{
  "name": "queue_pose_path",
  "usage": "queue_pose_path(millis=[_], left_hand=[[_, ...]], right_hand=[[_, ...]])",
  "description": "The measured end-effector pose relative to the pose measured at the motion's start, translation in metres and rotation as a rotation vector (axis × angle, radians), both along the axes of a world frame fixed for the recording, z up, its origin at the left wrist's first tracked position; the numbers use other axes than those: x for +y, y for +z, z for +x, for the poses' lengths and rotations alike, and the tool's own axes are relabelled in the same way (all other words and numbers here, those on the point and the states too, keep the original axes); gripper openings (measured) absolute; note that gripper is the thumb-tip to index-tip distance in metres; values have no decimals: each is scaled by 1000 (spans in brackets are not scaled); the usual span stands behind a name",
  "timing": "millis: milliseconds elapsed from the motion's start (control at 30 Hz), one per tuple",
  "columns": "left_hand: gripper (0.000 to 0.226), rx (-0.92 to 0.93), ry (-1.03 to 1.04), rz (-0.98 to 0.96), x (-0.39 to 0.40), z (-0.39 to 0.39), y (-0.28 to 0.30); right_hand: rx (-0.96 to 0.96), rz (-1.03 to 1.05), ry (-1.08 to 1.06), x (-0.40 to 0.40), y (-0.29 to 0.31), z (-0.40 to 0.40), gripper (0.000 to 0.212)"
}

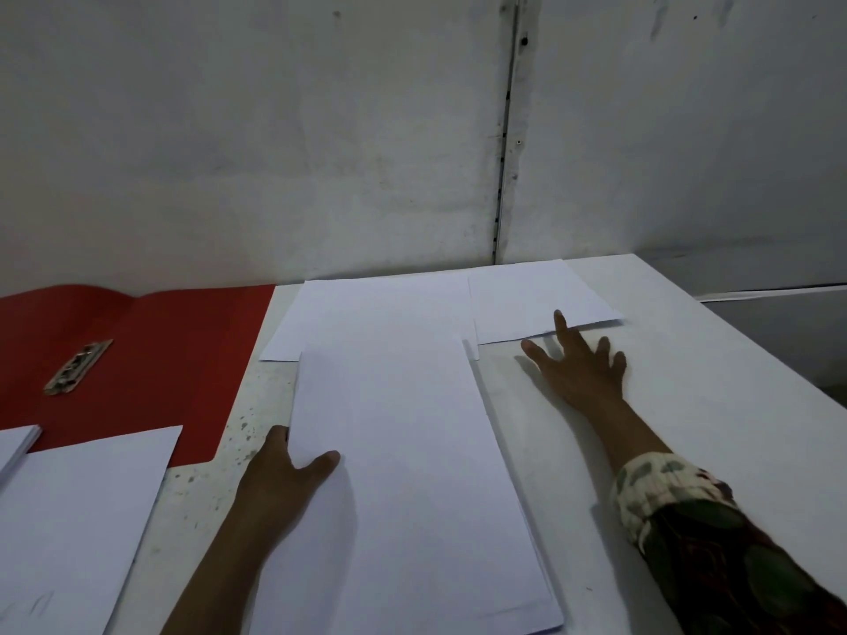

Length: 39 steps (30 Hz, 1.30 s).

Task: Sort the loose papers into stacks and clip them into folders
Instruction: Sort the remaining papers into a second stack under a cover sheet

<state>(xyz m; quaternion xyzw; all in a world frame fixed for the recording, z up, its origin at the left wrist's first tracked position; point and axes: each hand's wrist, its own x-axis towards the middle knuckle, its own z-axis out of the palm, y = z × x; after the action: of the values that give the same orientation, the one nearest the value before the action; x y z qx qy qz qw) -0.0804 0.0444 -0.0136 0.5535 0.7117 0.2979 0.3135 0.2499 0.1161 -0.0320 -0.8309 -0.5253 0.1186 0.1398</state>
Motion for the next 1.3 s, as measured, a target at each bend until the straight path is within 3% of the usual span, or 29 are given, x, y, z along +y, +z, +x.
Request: queue_pose_path(millis=[233,367,467,600,733,833,1100,1300], left_hand=[[30,-49,5,30,2,-2,0],[30,-74,14,9,3,-2,-1],[31,-77,17,17,1,-3,-3],[31,-79,11,12,0,-3,-2],[34,-92,2,24,0,-3,-1],[36,-94,6,18,-1,-4,-1],[42,-113,-1,30,-2,-2,0],[41,-143,3,-10,-3,0,2]], right_hand=[[-53,-18,101,20,0,4,79],[1,43,50,31,1,4,80],[310,362,-99,22,9,2,75],[801,867,-515,-2,14,11,65],[921,983,-684,-16,11,7,63],[1154,1085,-747,-26,10,4,62],[1499,1047,-706,-62,18,-26,59],[1723,831,-521,-91,28,-51,53]])
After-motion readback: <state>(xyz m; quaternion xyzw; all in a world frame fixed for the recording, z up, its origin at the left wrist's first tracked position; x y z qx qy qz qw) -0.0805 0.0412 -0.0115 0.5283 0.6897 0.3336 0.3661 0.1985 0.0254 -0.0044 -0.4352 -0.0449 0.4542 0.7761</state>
